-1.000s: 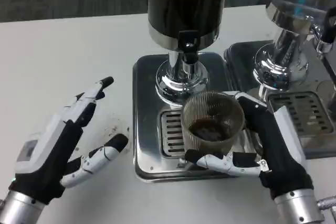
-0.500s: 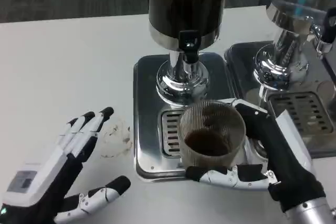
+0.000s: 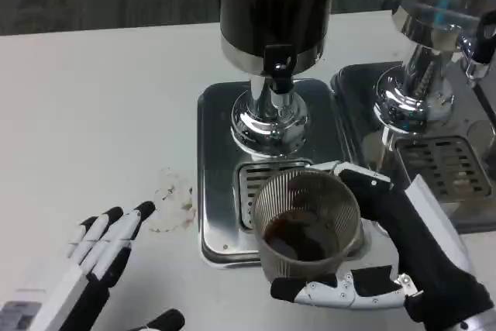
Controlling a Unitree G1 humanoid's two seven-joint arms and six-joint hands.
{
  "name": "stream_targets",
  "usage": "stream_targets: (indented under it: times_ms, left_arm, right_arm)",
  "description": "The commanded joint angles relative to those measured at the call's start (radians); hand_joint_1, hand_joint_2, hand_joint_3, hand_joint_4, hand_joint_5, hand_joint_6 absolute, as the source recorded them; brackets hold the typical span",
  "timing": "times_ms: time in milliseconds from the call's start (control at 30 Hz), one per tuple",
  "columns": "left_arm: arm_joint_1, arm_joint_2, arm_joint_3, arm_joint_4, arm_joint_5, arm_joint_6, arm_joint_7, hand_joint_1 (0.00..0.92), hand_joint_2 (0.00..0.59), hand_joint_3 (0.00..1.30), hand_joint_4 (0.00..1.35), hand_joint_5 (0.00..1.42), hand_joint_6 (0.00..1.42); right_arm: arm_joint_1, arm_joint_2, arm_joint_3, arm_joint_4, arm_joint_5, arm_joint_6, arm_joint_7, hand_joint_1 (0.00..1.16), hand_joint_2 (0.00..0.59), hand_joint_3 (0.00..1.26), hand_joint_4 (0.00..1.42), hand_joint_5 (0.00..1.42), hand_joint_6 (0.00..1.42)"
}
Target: Grasp the cup under the faucet to collect the drink, then remove the cup.
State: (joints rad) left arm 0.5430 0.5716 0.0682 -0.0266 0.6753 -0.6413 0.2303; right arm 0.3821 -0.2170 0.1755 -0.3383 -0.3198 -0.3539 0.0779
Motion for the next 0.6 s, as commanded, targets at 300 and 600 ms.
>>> stream_targets:
  times_ms: [300, 600]
  left_arm:
    - [0.002, -0.021, 0.007, -0.019, -0.004, 0.025, -0.003, 0.0, 0.176, 0.0, 0.0, 0.0, 0.0]
    - [-0.016, -0.02, -0.01, -0.004, -0.014, 0.02, -0.009, 0.0, 0.181, 0.0, 0.0, 0.0, 0.0]
  right_arm:
    - [0.019, -0.003, -0.005, -0.062, 0.042, 0.001, 0.034, 1.01, 0.074, 0.72, 0.81, 0.81, 0.93]
    - [0.025, 0.014, -0.009, -0.057, 0.042, 0.006, 0.03, 1.0, 0.079, 0.72, 0.81, 0.8, 0.92]
